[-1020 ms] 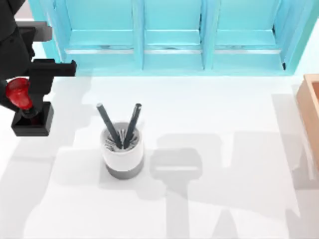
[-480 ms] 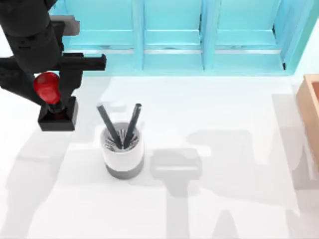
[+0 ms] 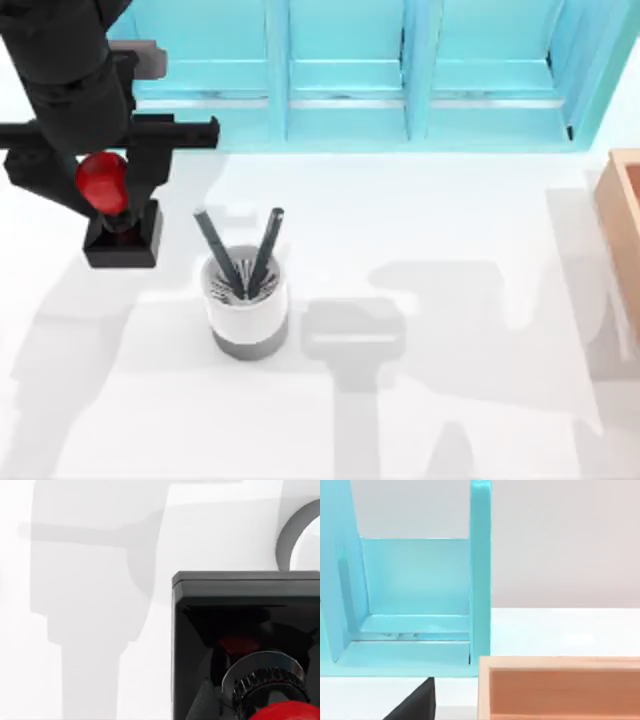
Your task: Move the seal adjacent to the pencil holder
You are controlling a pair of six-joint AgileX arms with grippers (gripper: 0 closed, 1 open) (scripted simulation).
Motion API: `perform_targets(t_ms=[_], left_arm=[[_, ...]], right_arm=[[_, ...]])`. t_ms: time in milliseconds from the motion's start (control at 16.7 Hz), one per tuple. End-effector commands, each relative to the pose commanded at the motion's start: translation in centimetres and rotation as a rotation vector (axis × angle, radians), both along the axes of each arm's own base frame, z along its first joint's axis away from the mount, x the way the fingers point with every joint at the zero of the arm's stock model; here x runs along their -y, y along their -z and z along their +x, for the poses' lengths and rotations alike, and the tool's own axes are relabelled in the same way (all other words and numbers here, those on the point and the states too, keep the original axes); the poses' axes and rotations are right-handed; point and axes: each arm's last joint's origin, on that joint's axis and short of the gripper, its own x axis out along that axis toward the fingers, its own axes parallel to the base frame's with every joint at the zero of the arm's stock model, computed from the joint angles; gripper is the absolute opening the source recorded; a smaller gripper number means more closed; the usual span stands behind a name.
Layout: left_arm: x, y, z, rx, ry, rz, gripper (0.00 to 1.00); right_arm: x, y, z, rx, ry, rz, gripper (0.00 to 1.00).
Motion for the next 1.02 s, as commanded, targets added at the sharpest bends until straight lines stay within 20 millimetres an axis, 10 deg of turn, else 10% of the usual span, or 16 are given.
perform_targets(t_ms=[360,1020], left_arm=[[0.09,0.7,0.01,-0.002,0.001,0.001,0.0],[0.09,0.7,0.01,-0.002,0.001,0.001,0.83]], right_arm=[[0.0,0.0,0.0,0.0,0.0,0.0,1.0],[0.0,0.0,0.0,0.0,0.0,0.0,1.0]])
